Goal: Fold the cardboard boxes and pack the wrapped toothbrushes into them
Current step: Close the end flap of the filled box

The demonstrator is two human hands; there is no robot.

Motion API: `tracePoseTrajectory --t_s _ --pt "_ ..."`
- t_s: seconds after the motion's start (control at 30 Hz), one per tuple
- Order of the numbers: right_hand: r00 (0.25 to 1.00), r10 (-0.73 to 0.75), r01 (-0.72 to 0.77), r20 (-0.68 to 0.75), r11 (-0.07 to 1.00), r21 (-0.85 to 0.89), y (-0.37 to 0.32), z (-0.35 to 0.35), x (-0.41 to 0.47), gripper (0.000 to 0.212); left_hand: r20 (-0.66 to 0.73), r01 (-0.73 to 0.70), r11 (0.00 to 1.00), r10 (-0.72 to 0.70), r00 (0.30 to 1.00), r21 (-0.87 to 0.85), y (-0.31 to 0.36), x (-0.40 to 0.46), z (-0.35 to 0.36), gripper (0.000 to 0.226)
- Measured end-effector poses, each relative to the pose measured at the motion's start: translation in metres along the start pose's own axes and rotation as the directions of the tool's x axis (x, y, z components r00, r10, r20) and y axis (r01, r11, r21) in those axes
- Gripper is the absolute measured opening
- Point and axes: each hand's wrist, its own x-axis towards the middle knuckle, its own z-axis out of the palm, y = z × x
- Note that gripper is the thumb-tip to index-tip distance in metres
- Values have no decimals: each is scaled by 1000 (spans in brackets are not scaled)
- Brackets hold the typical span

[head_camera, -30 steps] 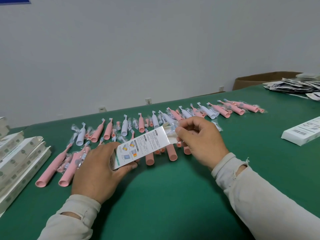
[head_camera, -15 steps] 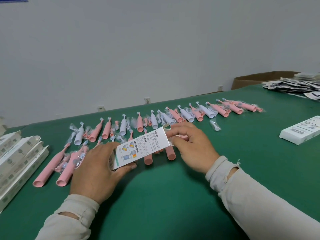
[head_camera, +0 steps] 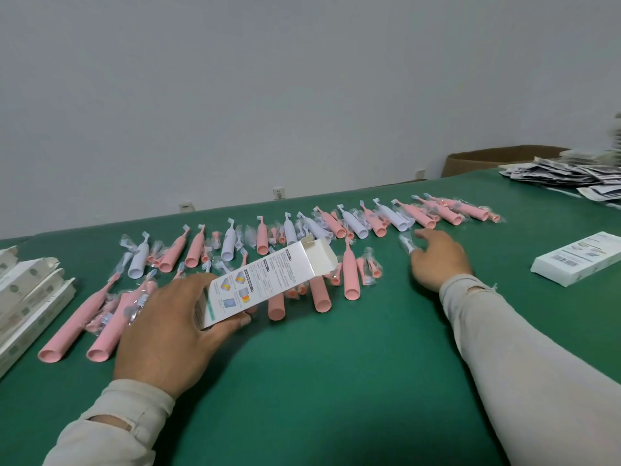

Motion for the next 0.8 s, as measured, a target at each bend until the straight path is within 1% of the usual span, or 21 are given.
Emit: tracePoseTrajectory --t_s 0.03,0.07,0.1,0.13,0.17,0.23,0.27,0.3,0.37,0.5,0.57,0.6,0.63,0.67,0.7,0.73,0.77,0.8 --pt "997 -49 54 58 994 -99 3 4 5 46 -1 1 1000 -1 1000 4 0 1 1 75" --pt "989 -104 121 108 978 -169 2 7 7 43 -1 1 1000 -1 1000 6 0 1 1 75" --pt "978 -148 178 148 960 -216 1 9 10 33 0 -1 1000 1 1000 6 0 0 1 74" --pt "971 -158 201 178 946 -254 -2 11 10 20 1 -3 1000 3 1000 4 -1 0 2 73" --pt "969 -148 201 196 937 -287 -3 13 10 12 0 -6 1000 6 1000 1 -1 0 2 72" --pt "979 -94 152 180 928 -341 -2 13 9 15 -3 -8 1000 8 1000 -1 -2 0 2 72" --pt "987 -65 115 150 926 -360 -3 10 7 17 -3 -8 1000 8 1000 0 -2 0 2 73" --pt "992 -49 89 115 924 -372 -3 8 6 17 -2 -7 1000 7 1000 -2 -2 0 2 73" --pt "995 -19 53 97 930 -364 -4 3 2 14 1 -3 1000 3 1000 -16 -2 0 1 73" --pt "984 65 0 164 931 -365 -2 -8 -11 30 -7 -17 1000 16 1000 -24 -2 -1 1 73" --pt "979 55 20 196 933 -360 -4 -13 -17 37 -10 -18 1000 18 1000 -25 -2 -1 1 73" --pt "980 13 45 199 957 -285 -8 -15 -21 39 -8 -17 1000 17 1000 -27 -2 -1 1 73" --pt "980 -51 77 192 989 -130 -14 -15 -26 38 -5 -17 999 17 1000 -28 -2 -1 1 72" --pt "976 -127 110 175 988 105 -23 -15 -34 33 -3 -20 999 20 1000 -31 -3 -1 2 70" --pt "970 -195 129 148 922 365 -36 -15 -45 29 -4 -25 999 24 1000 -33 -3 -1 2 69" --pt "963 -242 127 120 797 590 -49 -15 -58 27 -6 -28 999 28 1000 -31 -4 -1 2 68" --pt "956 -277 112 98 651 751 -63 -13 -70 27 -6 -29 999 29 1000 -25 -5 -1 3 67" --pt "948 -308 100 77 519 849 -74 -11 -80 28 -3 -29 999 28 1000 -18 -5 -1 3 67"
